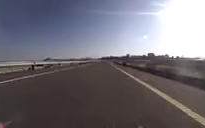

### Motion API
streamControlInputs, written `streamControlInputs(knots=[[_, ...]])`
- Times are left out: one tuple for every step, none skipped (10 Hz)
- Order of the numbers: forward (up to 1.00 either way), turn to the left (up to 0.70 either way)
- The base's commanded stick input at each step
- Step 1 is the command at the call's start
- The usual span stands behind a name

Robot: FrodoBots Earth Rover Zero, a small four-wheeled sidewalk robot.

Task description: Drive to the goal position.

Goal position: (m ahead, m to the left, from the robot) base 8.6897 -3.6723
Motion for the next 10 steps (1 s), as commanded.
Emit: streamControlInputs(knots=[[0.70, 0.00], [0.70, 0.00], [0.70, 0.00], [0.70, 0.00], [0.70, 0.00], [0.70, -0.14], [0.70, -0.25], [0.70, -0.32], [0.70, -0.16], [0.70, 0.00]])
